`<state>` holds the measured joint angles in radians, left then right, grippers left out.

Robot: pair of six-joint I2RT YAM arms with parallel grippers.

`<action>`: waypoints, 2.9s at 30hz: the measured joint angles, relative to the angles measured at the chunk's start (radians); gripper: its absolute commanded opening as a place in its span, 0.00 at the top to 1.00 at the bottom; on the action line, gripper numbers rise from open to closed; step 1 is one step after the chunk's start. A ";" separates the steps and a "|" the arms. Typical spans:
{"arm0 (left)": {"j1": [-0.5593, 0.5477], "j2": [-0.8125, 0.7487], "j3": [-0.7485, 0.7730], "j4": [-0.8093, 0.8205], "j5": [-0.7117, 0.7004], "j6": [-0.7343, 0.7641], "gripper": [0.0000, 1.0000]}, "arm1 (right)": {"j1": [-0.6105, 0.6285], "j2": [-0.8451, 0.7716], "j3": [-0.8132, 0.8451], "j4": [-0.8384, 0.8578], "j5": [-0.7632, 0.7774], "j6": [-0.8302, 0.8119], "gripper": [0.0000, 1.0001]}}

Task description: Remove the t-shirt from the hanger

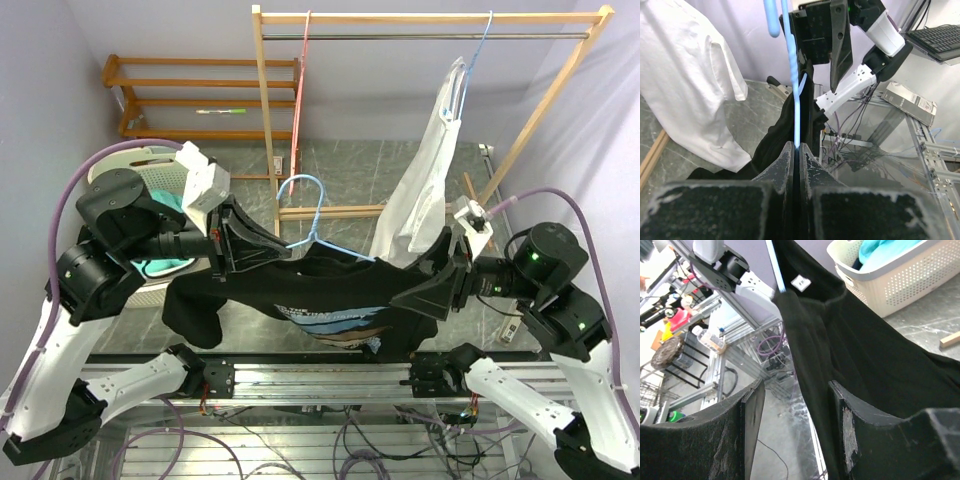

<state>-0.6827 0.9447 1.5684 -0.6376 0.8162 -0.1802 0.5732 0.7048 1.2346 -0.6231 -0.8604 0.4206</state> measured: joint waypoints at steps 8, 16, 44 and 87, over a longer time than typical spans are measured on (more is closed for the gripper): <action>0.000 -0.021 0.056 -0.026 -0.030 0.005 0.93 | 0.000 -0.097 -0.021 -0.106 0.049 -0.070 0.53; 0.000 -0.026 0.075 -0.036 -0.045 -0.003 0.93 | 0.000 -0.126 -0.051 -0.154 0.087 -0.106 1.00; 0.000 -0.040 0.153 -0.109 -0.125 0.012 0.93 | 0.035 -0.322 0.064 -0.401 0.858 0.014 1.00; -0.001 0.048 -0.115 -0.141 0.120 0.125 0.93 | 0.102 0.157 0.340 -0.286 0.175 -0.199 0.54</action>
<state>-0.6834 0.9928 1.4536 -0.7788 0.9360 -0.0555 0.6754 0.8619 1.5742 -0.9089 -0.6853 0.2218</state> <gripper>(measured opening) 0.093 0.460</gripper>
